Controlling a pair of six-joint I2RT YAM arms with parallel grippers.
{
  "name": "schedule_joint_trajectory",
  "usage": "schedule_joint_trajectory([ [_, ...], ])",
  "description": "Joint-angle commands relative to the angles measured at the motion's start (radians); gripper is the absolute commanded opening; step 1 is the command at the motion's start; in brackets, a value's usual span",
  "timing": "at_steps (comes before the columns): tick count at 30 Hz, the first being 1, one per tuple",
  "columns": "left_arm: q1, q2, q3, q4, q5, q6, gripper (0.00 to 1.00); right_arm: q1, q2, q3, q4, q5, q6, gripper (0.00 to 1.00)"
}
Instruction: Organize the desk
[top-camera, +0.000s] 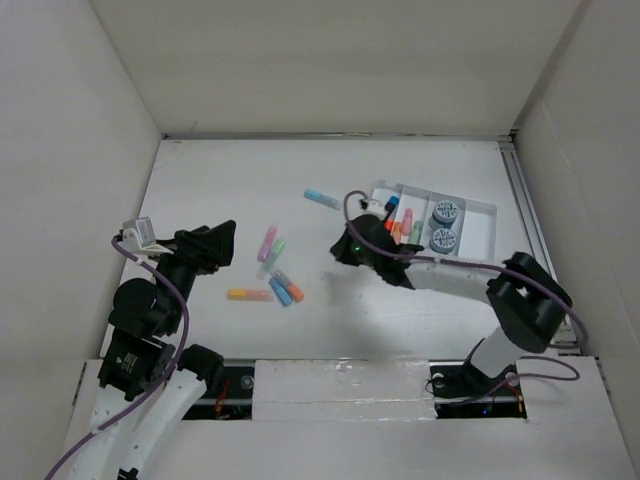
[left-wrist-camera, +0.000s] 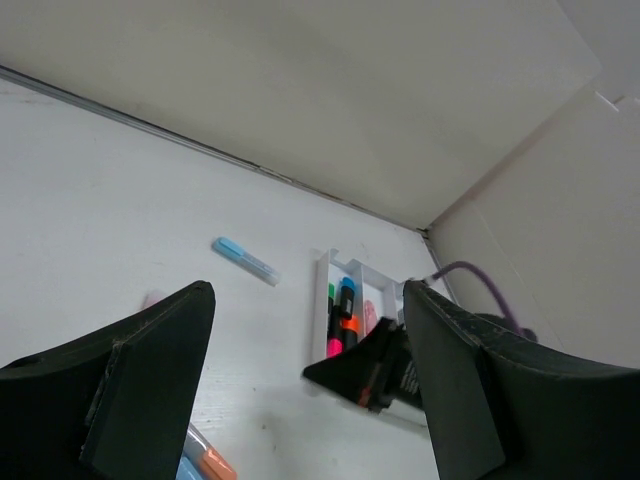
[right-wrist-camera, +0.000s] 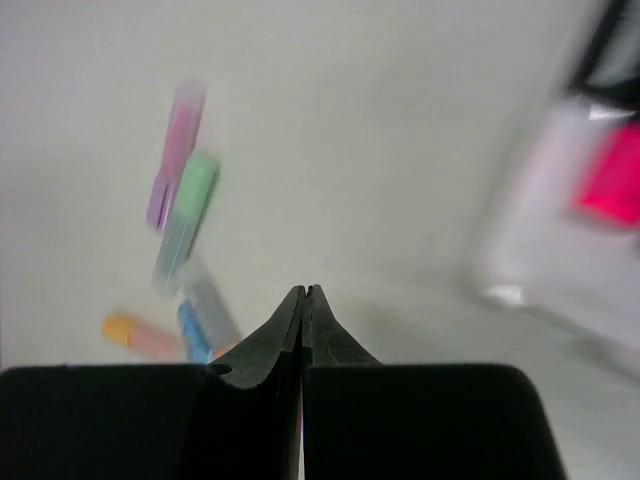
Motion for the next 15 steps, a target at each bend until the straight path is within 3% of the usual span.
schedule_joint_trajectory([
  [1,-0.003,0.004,-0.008,0.057,0.013,0.012,0.72,0.187,0.108,0.129,0.000,-0.024,-0.060,0.00],
  [3,-0.003,0.004,-0.008,0.057,0.012,0.013,0.72,0.300,0.185,0.176,-0.027,0.023,-0.067,0.08],
  [4,-0.003,0.002,-0.008,0.058,0.010,0.013,0.72,0.329,0.205,0.220,-0.043,0.042,-0.070,0.20],
  [7,-0.003,0.004,-0.008,0.058,0.012,0.012,0.72,0.411,0.277,0.278,-0.100,0.125,-0.089,0.40],
  [15,-0.003,0.005,-0.006,0.058,0.012,0.015,0.72,0.436,0.366,0.358,-0.187,0.174,-0.098,0.48],
])
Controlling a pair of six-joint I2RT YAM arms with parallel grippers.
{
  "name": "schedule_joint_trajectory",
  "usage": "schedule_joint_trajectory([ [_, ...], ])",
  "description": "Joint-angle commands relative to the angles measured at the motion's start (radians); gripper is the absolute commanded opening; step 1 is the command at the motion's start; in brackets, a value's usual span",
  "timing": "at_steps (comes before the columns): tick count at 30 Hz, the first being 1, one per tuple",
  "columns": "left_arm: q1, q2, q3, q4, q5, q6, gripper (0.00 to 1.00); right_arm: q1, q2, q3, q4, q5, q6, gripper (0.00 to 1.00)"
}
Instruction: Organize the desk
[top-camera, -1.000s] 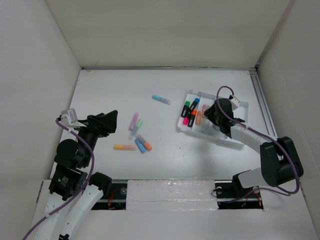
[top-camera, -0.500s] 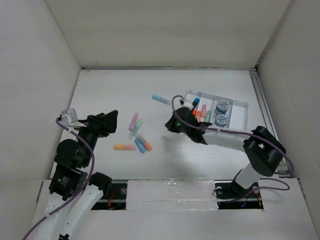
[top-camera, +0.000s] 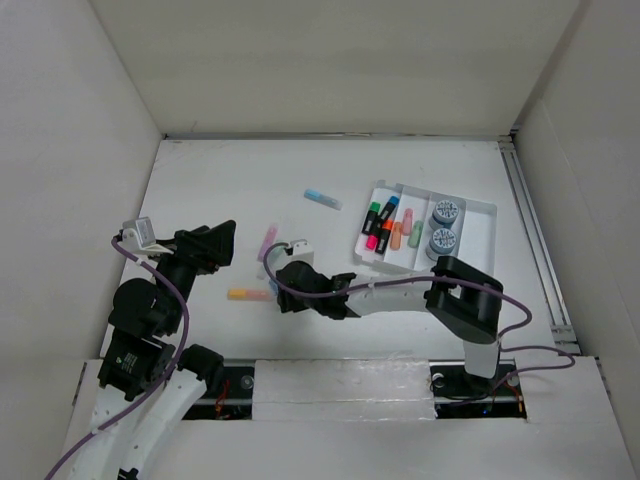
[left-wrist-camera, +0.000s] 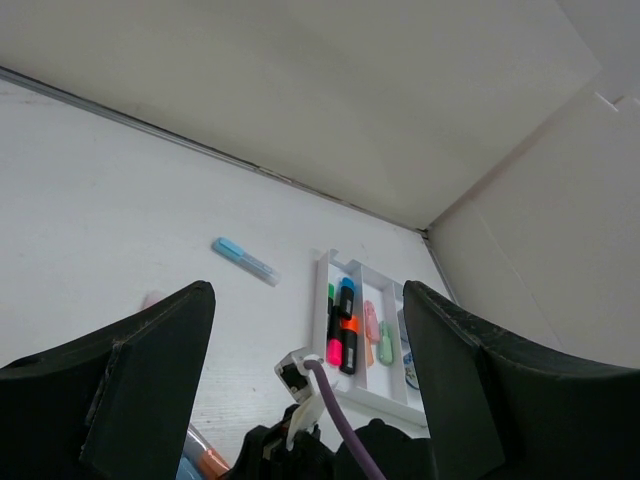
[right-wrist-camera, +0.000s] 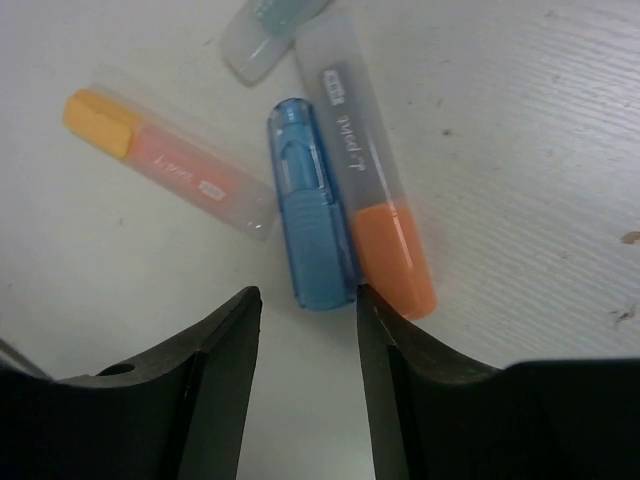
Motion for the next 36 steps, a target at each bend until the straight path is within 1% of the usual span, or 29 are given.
schedule_joint_trajectory([
  [1,-0.003,0.005,-0.008,0.057,0.012,0.013,0.72,-0.009,0.015,0.047,-0.057,0.081,-0.007,0.49],
  [7,-0.003,0.010,-0.006,0.057,0.015,0.011,0.72,-0.009,0.058,0.082,-0.102,0.094,-0.024,0.55],
  [11,-0.003,0.013,-0.009,0.060,0.016,0.011,0.72,0.000,0.096,0.118,-0.113,0.094,-0.047,0.56],
  [15,-0.003,0.012,-0.009,0.058,0.016,0.011,0.72,0.022,0.130,0.159,-0.131,0.137,-0.084,0.55],
  [16,-0.003,0.012,-0.008,0.058,0.016,0.011,0.72,0.022,0.150,0.168,-0.142,0.143,-0.085,0.45],
  [18,-0.003,0.010,-0.009,0.058,0.013,0.013,0.72,0.022,0.165,0.191,-0.168,0.167,-0.088,0.29],
  [19,-0.003,0.009,-0.008,0.057,0.015,0.013,0.72,0.022,0.172,0.193,-0.171,0.177,-0.087,0.18],
  [21,-0.003,0.005,-0.008,0.055,0.013,0.013,0.72,0.022,0.149,0.173,-0.151,0.189,-0.073,0.13],
  [25,-0.003,0.005,-0.010,0.055,0.016,0.013,0.72,0.022,0.006,0.078,-0.058,0.191,-0.047,0.10],
  [26,-0.003,0.005,-0.008,0.055,0.016,0.013,0.72,0.022,-0.078,0.059,-0.039,0.183,-0.038,0.09],
  [29,-0.003,0.002,-0.009,0.055,0.013,0.013,0.72,-0.001,-0.221,-0.051,0.074,0.148,-0.022,0.09],
  [30,-0.003,-0.001,-0.008,0.055,0.013,0.013,0.72,-0.030,-0.306,-0.075,0.093,0.157,-0.006,0.09],
  [32,-0.003,-0.001,-0.010,0.055,0.013,0.013,0.72,-0.059,-0.386,-0.151,0.101,0.178,0.011,0.09],
  [33,-0.003,-0.005,-0.010,0.055,0.013,0.013,0.72,-0.107,-0.457,-0.175,0.102,0.201,0.031,0.08],
  [36,-0.003,-0.005,-0.011,0.054,0.015,0.013,0.72,-0.211,-0.549,-0.293,0.107,0.229,0.100,0.07],
])
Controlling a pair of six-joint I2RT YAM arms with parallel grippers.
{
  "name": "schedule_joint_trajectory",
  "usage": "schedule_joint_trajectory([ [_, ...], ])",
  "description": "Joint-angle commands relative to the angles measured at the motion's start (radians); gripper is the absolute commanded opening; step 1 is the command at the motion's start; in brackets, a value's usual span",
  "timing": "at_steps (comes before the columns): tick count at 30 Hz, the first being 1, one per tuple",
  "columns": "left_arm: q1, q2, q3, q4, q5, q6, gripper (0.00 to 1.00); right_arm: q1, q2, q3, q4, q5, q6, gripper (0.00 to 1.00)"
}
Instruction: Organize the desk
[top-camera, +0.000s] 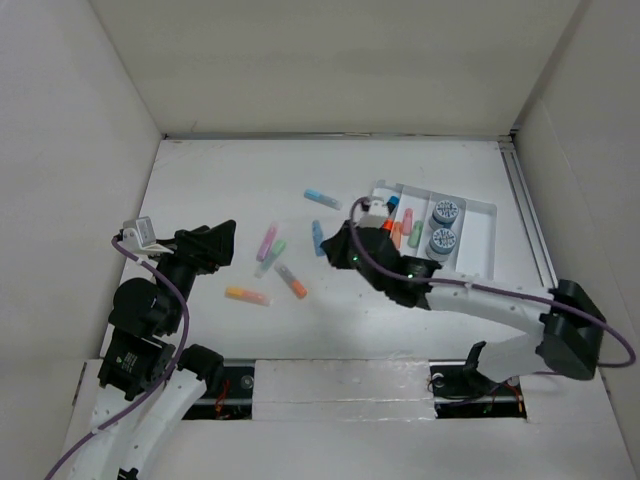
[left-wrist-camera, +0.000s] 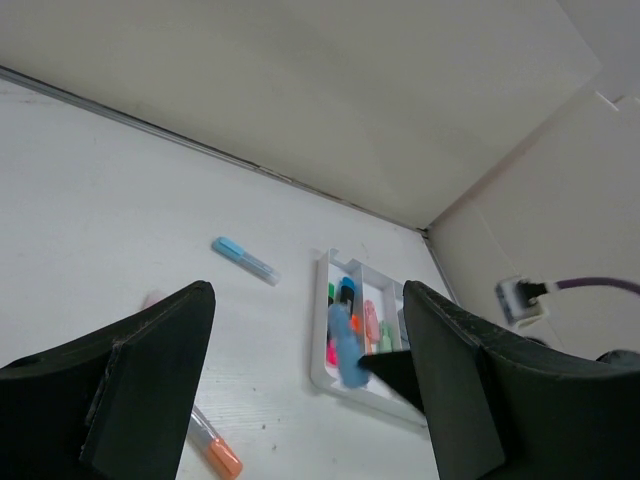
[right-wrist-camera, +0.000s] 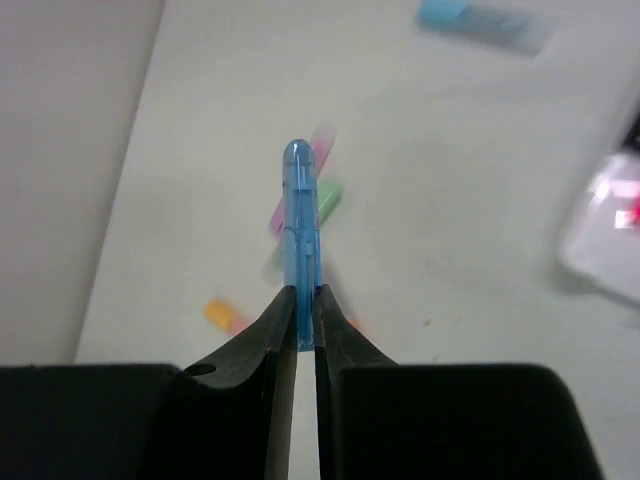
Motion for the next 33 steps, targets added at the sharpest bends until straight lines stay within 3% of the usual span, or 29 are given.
schedule_joint_trajectory([
  [1,-0.003,-0.008,-0.011,0.054,0.014,0.013,0.72,-0.177,-0.129,-0.117,0.066,0.057,0.105,0.06],
  [7,-0.003,-0.002,-0.011,0.060,0.022,0.014,0.72,-0.540,-0.282,-0.305,0.087,-0.082,0.176,0.10],
  [8,-0.003,0.001,-0.011,0.060,0.022,0.014,0.72,-0.665,-0.274,-0.317,0.095,-0.157,0.167,0.11],
  [11,-0.003,0.001,-0.011,0.060,0.022,0.014,0.72,-0.745,-0.234,-0.310,0.097,-0.231,0.164,0.13],
  [16,-0.003,0.004,-0.013,0.060,0.023,0.014,0.72,-0.769,-0.173,-0.291,0.110,-0.276,0.152,0.17],
  [21,-0.003,0.001,-0.011,0.058,0.020,0.016,0.72,-0.769,-0.188,-0.297,0.109,-0.262,0.149,0.40],
  [26,-0.003,0.003,-0.011,0.060,0.022,0.016,0.72,-0.738,-0.199,-0.285,0.110,-0.289,0.127,0.44],
  [29,-0.003,0.004,-0.010,0.058,0.020,0.014,0.72,-0.651,-0.182,-0.276,0.179,-0.419,0.057,0.30],
  [30,-0.003,0.004,-0.010,0.057,0.020,0.014,0.72,-0.614,-0.165,-0.264,0.192,-0.452,0.037,0.12],
  [31,-0.003,0.004,-0.008,0.057,0.019,0.013,0.72,-0.470,-0.082,-0.195,0.198,-0.455,-0.015,0.00],
  [32,-0.003,0.006,-0.008,0.057,0.017,0.013,0.72,-0.356,-0.011,-0.167,0.190,-0.410,-0.067,0.00],
  [33,-0.003,0.006,-0.008,0.057,0.017,0.013,0.72,-0.355,-0.010,-0.167,0.190,-0.409,-0.068,0.00],
])
